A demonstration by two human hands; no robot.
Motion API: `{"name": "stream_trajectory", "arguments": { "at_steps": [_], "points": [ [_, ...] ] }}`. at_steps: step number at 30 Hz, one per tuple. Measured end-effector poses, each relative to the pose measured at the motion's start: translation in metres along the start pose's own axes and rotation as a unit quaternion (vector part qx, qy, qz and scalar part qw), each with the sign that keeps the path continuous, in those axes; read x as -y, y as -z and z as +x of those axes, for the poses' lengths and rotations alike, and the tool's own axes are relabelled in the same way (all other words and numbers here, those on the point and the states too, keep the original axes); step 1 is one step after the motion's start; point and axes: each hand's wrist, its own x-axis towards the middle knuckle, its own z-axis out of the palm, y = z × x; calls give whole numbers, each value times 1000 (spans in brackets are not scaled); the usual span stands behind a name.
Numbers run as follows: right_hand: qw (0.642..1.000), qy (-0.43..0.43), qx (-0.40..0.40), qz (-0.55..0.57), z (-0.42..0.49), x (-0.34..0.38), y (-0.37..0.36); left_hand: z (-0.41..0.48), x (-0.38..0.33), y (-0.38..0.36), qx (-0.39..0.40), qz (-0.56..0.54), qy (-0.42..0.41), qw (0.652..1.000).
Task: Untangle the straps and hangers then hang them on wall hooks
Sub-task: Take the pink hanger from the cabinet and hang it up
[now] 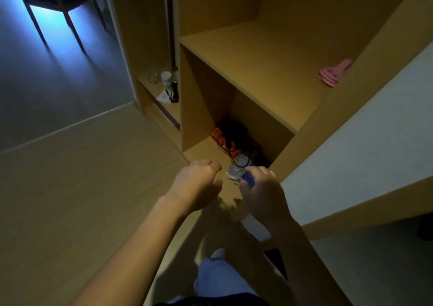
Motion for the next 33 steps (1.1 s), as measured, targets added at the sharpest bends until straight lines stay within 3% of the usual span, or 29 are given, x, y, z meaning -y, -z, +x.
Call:
{"name": "stream_trajectory", "arguments": {
  "at_steps": [8, 12, 17, 24, 28, 33],
  "points": [
    [998, -33, -27, 45, 109, -16, 24, 122, -2, 29, 3, -63, -48, 997],
    [993, -41, -86, 75, 156, -28, 38, 189, -14, 44, 23, -33, -71, 997],
    [981, -149, -103, 65, 207, -45, 47, 257, -31, 54, 28, -36, -119, 992],
    [947, -277, -142, 83, 267, -69, 56, 366, -37, 43, 141, 50, -216, 965],
    [920, -309, -219, 102, 311, -82, 61, 431, -41, 49, 122, 41, -281, 951],
    [910, -318, -265, 36, 345, -93, 74, 496, -45, 48, 174, 38, -293, 939]
  ]
}}
